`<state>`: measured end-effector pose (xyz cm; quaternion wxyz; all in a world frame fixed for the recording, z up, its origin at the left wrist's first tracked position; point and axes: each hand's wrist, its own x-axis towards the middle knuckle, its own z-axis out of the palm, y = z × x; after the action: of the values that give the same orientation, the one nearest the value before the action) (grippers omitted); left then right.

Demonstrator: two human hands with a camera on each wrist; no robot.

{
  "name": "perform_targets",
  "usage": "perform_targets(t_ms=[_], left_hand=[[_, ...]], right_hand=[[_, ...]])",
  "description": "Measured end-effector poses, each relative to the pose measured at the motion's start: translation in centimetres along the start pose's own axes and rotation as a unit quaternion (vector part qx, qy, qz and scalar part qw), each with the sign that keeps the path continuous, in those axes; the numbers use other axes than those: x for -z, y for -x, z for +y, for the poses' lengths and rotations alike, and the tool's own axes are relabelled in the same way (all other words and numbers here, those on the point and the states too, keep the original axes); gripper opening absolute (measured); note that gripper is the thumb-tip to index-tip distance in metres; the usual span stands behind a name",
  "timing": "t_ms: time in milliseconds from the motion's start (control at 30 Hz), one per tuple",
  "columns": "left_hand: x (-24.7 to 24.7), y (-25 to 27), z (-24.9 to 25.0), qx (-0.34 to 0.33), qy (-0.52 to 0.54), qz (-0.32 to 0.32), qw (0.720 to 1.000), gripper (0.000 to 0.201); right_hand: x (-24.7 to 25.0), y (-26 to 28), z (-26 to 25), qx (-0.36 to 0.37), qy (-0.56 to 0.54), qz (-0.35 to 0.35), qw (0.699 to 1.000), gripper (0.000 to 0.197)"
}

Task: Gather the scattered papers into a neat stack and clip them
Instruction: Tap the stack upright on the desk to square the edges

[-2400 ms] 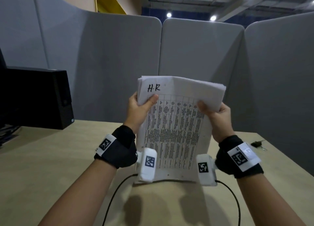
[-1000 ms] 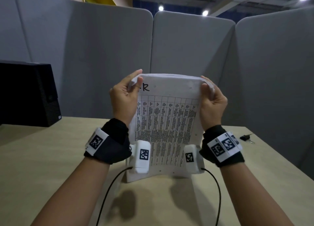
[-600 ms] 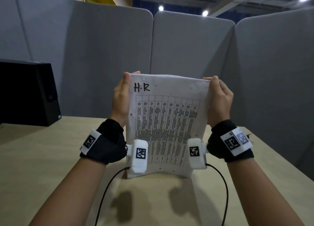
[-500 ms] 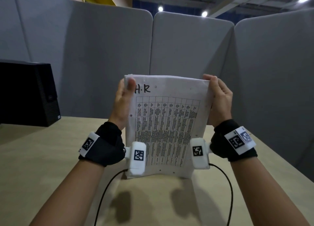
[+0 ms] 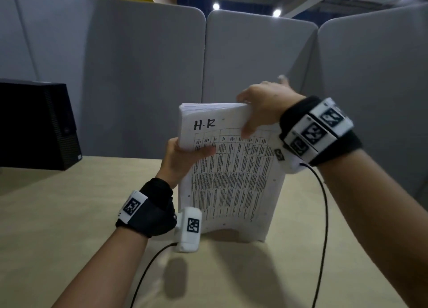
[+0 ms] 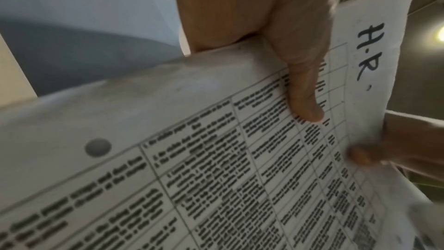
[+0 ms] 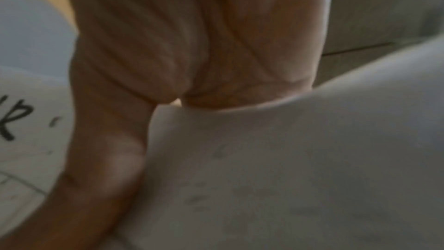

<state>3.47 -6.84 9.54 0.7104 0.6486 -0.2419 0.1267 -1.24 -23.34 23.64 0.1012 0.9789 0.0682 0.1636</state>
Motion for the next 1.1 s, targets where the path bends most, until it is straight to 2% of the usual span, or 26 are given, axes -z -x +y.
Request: perform_targets(t_ms=[67,133,267,333,400,467,533,600,700,767,867,967,1000,1033,1100], left_hand=[[-0.3,0.1,-0.1,0.001,0.002,0.014,1.0,0.025],[0.0,0.4,-0.9,0.007,-0.011,0.006,1.0,0.026],[2.9,2.4,-5.2,0.121,-0.057,-0.06,0.989,0.028],[4.8,3.7,-7.0,0.153,-0.073,-0.049,0.984,0.039],[6.5,3.9,-7.1,0.144,-0.082,0.003,0.986,0.02],[7.9,3.0,-6.1,0.108,-0.096,0.073,0.987,0.037],[8.8,1.7,-4.6,0.065,-0.077,0.138,0.985,0.03],[8.7,0.4,-2.9,0.025,-0.032,0.191,0.981,0.03],[7.3,0.0,-0.7,-0.029,0.009,0.196,0.98,0.023],[6.4,0.7,-0.1,-0.054,-0.022,0.179,0.982,0.022],[6.5,2.8,-1.7,-0.019,-0.071,0.129,0.989,0.028],[7.6,4.4,-3.8,0.052,-0.05,0.129,0.989,0.044],[7.8,4.6,-4.0,0.068,-0.036,0.144,0.987,0.049],[8.0,4.5,-4.1,0.076,-0.023,0.159,0.984,0.049],[7.7,4.2,-3.9,0.085,-0.007,0.18,0.98,0.034]], right_hand=[[-0.1,-0.8,-1.2,0.024,-0.062,-0.027,0.997,0.044],[-0.4,-1.0,-1.3,0.036,-0.091,-0.023,0.995,0.04],[-0.9,0.3,0.9,0.044,-0.123,0.048,0.99,0.033],[-1.6,1.0,3.4,0.027,-0.21,0.085,0.974,0.033],[-3.1,2.1,5.8,0.002,-0.34,0.114,0.934,0.024],[-5.7,3.2,6.7,-0.029,-0.453,0.147,0.879,0.007],[-9.5,4.1,6.4,-0.073,-0.557,0.199,0.803,0.022],[-13.0,4.6,5.4,-0.121,-0.623,0.243,0.733,0.024],[-16.7,5.2,3.4,-0.164,-0.693,0.259,0.653,0.015],[-18.3,5.9,2.6,-0.172,-0.722,0.257,0.619,0.012],[-20.6,7.0,2.7,-0.183,-0.76,0.203,0.59,0.021],[-21.7,7.0,3.3,-0.173,-0.764,0.146,0.604,0.067],[-21.6,6.8,3.4,-0.167,-0.767,0.136,0.604,0.072],[-21.4,6.6,3.5,-0.157,-0.771,0.124,0.605,0.066],[-20.8,6.0,3.4,-0.15,-0.771,0.112,0.609,0.038]])
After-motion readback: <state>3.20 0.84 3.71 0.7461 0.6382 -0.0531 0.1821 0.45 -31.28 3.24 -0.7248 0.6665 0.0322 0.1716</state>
